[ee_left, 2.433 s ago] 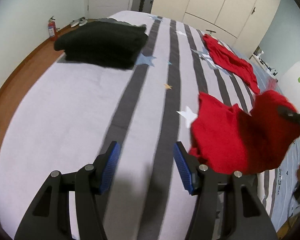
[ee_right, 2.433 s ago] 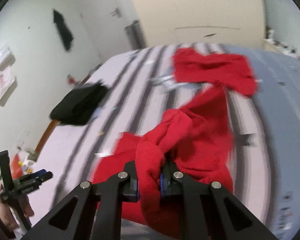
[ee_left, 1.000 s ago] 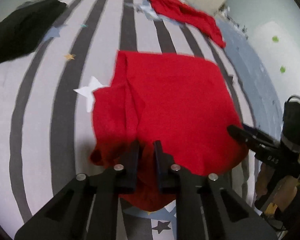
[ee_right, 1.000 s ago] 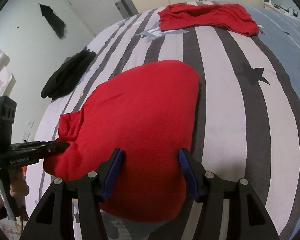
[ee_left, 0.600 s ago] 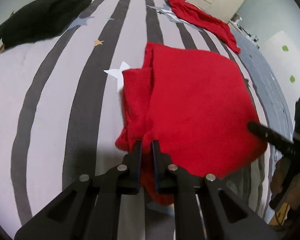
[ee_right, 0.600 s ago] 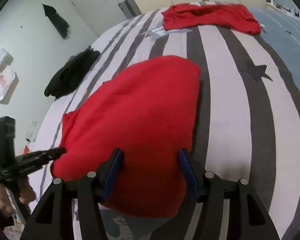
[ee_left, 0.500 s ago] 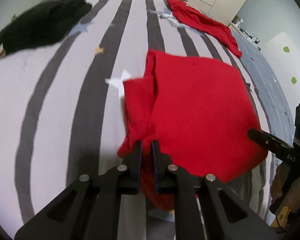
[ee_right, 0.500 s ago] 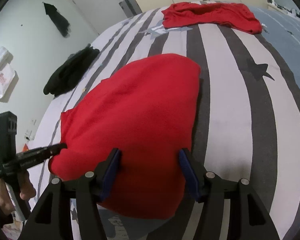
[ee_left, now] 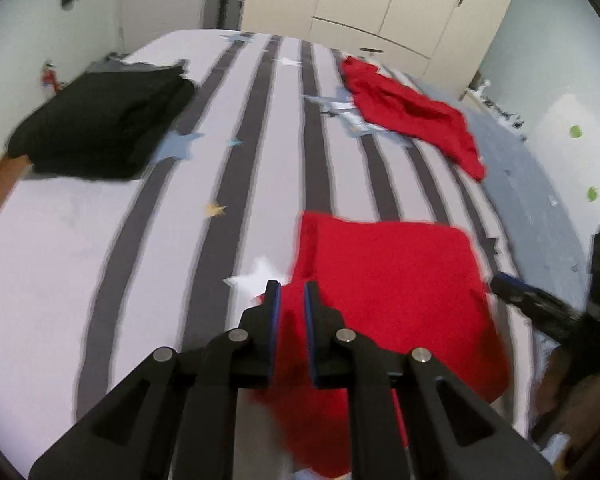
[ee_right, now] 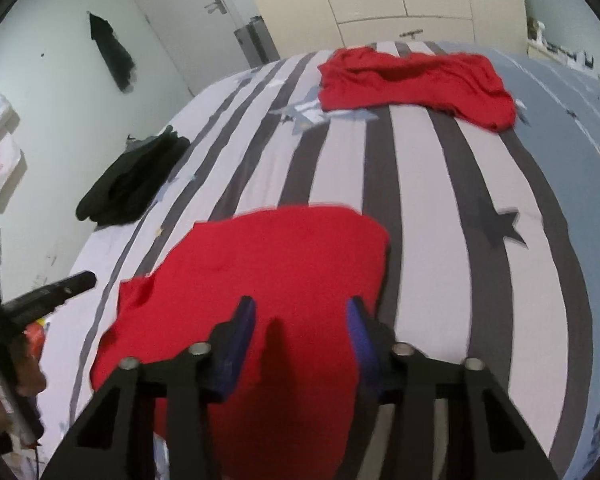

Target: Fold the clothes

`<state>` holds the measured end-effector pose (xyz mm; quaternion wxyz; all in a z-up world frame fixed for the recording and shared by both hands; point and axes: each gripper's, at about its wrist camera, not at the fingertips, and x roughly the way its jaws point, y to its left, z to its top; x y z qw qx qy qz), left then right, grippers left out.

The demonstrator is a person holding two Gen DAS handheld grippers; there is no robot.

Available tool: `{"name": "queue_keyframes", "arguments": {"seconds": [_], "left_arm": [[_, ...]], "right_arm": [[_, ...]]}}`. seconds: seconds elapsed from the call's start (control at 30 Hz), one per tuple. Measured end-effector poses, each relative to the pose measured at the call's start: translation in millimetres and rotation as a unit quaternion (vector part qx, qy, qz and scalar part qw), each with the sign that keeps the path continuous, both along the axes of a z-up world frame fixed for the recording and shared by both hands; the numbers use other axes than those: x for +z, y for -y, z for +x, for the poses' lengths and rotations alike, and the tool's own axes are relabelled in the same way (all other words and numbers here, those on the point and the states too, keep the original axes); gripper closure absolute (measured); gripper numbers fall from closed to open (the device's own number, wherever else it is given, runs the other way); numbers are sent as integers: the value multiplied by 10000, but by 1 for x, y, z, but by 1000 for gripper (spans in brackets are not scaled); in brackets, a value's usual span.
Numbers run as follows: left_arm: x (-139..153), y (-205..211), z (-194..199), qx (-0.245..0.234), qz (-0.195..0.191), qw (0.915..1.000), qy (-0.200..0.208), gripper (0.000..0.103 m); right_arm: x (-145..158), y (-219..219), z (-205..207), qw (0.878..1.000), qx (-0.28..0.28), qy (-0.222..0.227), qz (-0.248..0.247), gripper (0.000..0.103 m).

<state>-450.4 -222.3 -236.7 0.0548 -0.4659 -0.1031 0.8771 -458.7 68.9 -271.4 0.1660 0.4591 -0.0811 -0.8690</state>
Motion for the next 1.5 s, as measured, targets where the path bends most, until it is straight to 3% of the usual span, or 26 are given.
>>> {"name": "queue_keyframes", "arguments": {"seconds": [0.1,0.27,0.43,0.63,0.77,0.87,1.03,1.27,1.37,1.5], "left_arm": [[-6,-24,-23,-146,89,9999,7,95],[-29,-51,-59,101,610,9976,301,95],[-87,-56,-68,256,317,9979,504,95],[-94,-54,-63,217,424,9988,120,95],[-92,-52,-66,209,559,9981,177,95],[-82,-48,-65,197,586,9978,236,95],[-49,-33,-36,143,482,9987,-99,95],[-27,-45,34,-275,550,9980,-132,92],[-37,-56,52,-324,483,9983,21,91],[-65,-64,61,-279,207,9993,144,91]], "right_arm": [[-4,12,-21,10000,-89,-33,10,85],[-12,31,-54,9997,-239,-18,29,86],[-47,42,-59,9992,-204,216,266,87],[-62,28,-49,9994,-337,-31,-111,92],[-61,22,-52,9987,-421,-54,-266,95],[-50,24,-48,9990,-434,-114,-79,95],[-25,7,-19,9974,-405,-429,406,92],[-8,-9,42,9987,-144,-428,252,89],[-7,-3,64,9991,-82,-389,143,89],[-32,9,77,9995,-63,-235,219,89]]}}
